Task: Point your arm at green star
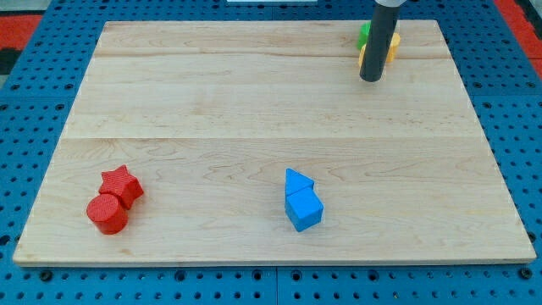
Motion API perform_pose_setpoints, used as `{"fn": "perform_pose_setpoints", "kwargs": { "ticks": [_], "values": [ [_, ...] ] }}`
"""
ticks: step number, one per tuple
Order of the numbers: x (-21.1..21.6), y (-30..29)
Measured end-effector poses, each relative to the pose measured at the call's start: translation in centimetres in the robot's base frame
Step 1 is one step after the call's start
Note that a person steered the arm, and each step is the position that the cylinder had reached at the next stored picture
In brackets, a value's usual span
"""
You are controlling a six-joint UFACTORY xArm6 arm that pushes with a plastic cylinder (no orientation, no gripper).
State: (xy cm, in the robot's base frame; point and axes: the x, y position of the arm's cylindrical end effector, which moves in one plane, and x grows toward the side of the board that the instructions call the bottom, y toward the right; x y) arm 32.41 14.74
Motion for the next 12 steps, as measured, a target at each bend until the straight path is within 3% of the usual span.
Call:
{"fn": "perform_pose_setpoints", "kwargs": {
  "ticks": [1, 4, 5, 8, 10, 11, 12],
  "values": [
    [0.0, 0.0],
    [-2.1, 16.9],
    [-2.5, 19.8],
    [-3.6, 19.7],
    [-7.1, 19.8],
    [-11.0, 19.6],
    [-12.1, 13.9]
  ]
}}
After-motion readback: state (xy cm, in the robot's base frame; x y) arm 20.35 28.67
